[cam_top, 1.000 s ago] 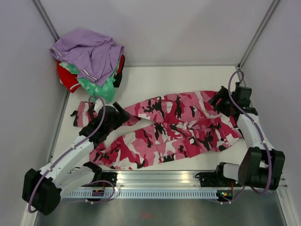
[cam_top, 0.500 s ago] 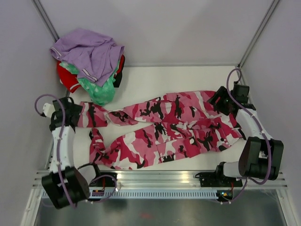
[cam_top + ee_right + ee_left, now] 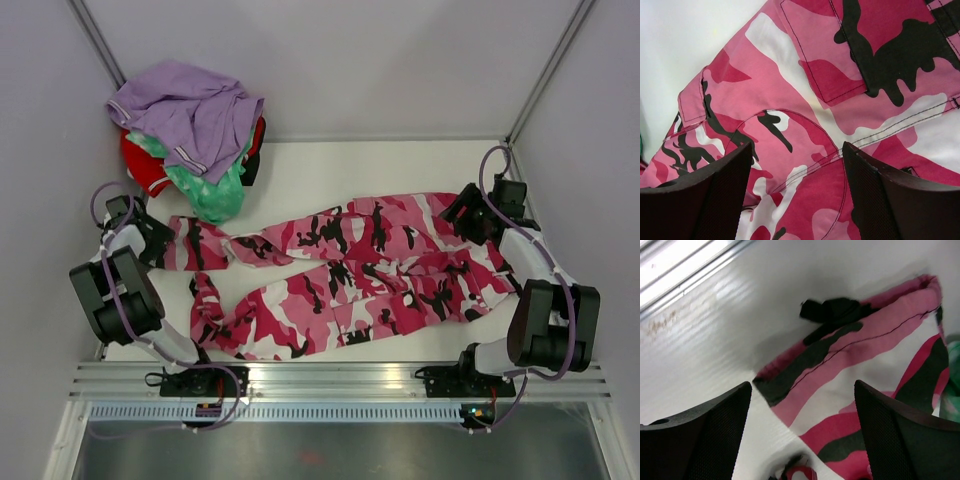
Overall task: Fold and stack the trousers
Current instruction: Flatten the trousers out
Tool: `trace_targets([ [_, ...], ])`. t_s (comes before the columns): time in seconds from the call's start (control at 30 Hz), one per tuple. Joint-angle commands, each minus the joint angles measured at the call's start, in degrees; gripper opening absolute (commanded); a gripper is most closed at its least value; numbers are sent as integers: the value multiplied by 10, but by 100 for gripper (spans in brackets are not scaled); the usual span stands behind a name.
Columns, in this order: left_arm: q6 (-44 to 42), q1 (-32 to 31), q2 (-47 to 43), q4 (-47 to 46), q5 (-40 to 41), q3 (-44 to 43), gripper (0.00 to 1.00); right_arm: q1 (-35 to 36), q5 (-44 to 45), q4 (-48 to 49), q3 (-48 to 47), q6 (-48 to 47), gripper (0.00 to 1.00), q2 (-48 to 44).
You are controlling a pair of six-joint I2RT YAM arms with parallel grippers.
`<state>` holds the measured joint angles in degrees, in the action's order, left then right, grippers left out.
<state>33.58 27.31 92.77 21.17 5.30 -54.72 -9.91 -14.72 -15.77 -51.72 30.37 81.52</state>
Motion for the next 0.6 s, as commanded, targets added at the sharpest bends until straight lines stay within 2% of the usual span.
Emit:
trace_targets([
  [0.0, -95, -2, 37, -23, 4, -62, 91, 2, -3, 36, -24, 18, 80, 9],
  [0.13, -162, -23, 78, -7, 44, -108, 91, 2, 0, 35, -43, 18, 80, 20],
  [0.27, -229, -33, 97, -36, 26, -115, 91, 2, 3, 45, -49, 23, 80, 29],
  [0.4, -251, -38, 115, -68, -20, -102, 90, 1, 2, 52, -53, 29, 80, 50],
  [0.57, -261, -57, 181, -13, -7, -176, 81, 2, -1, 63, -54, 33, 80, 58],
])
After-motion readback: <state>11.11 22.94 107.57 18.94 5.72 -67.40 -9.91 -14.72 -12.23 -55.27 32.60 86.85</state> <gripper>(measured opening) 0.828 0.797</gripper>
